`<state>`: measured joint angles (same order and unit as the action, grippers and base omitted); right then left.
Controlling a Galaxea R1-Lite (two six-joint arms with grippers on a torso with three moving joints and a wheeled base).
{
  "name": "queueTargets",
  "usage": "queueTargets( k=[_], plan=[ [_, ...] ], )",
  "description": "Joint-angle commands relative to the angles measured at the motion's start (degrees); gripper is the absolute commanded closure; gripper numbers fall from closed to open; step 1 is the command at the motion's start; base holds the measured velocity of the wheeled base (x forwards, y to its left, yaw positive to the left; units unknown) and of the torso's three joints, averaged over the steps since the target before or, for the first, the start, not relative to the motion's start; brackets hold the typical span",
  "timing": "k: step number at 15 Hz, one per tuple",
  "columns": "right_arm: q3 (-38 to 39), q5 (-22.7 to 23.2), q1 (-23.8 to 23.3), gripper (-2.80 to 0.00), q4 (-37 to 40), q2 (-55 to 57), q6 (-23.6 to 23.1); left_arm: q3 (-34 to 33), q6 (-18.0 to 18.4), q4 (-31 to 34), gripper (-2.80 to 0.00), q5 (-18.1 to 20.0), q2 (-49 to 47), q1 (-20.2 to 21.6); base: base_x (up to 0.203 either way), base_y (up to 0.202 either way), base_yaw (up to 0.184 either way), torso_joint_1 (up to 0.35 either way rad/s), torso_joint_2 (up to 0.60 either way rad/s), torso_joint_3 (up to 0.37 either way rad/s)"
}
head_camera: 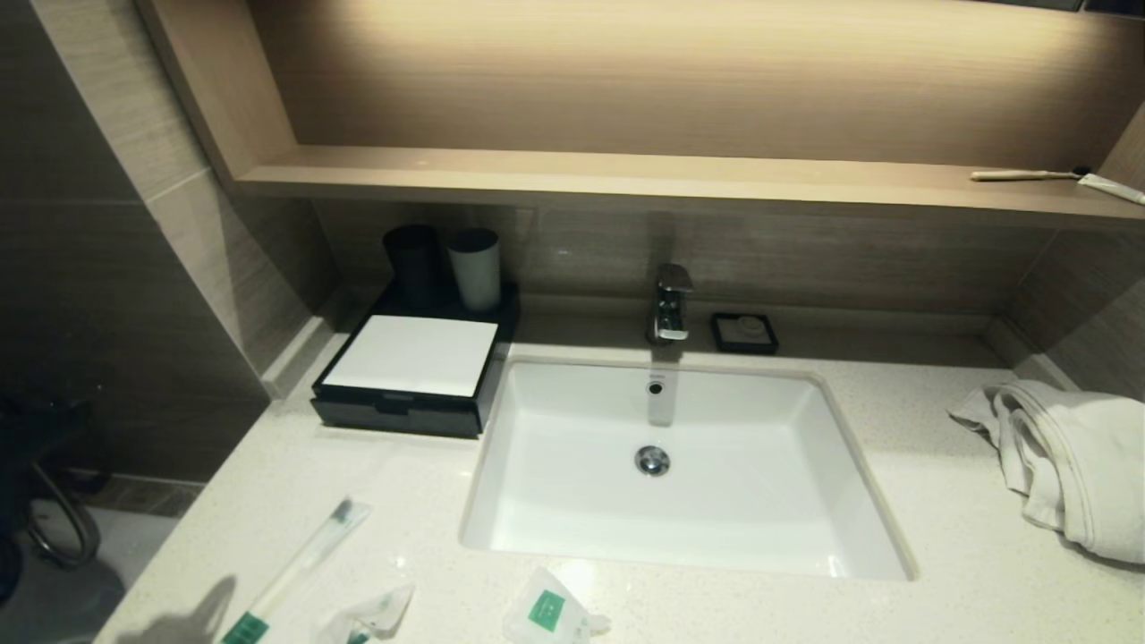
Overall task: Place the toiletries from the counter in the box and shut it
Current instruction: Open the drawer
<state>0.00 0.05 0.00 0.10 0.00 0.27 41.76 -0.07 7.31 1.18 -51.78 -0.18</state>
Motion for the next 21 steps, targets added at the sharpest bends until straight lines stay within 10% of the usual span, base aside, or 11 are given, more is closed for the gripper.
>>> queueTargets(
  k=[1, 16, 21],
  plan=[
    [0.0, 0.0, 0.0, 0.00, 0.0, 0.0, 0.0, 0.2, 0.0, -1.1, 0.00, -0.1, -3.5, 0.0, 0.000, 0.000, 0.000, 0.000, 0.00, 0.000],
    [0.0, 0.0, 0.0, 0.00, 0.0, 0.0, 0.0, 5.1, 0.2, -9.8, 0.00, 0.1, -24.3, -0.2, 0.000, 0.000, 0.000, 0.000, 0.00, 0.000],
    [0.0, 0.0, 0.0, 0.00, 0.0, 0.0, 0.0, 1.2, 0.2, -21.7, 0.00, -0.8, -30.3, -5.9, 0.000, 0.000, 0.000, 0.000, 0.00, 0.000]
  ],
)
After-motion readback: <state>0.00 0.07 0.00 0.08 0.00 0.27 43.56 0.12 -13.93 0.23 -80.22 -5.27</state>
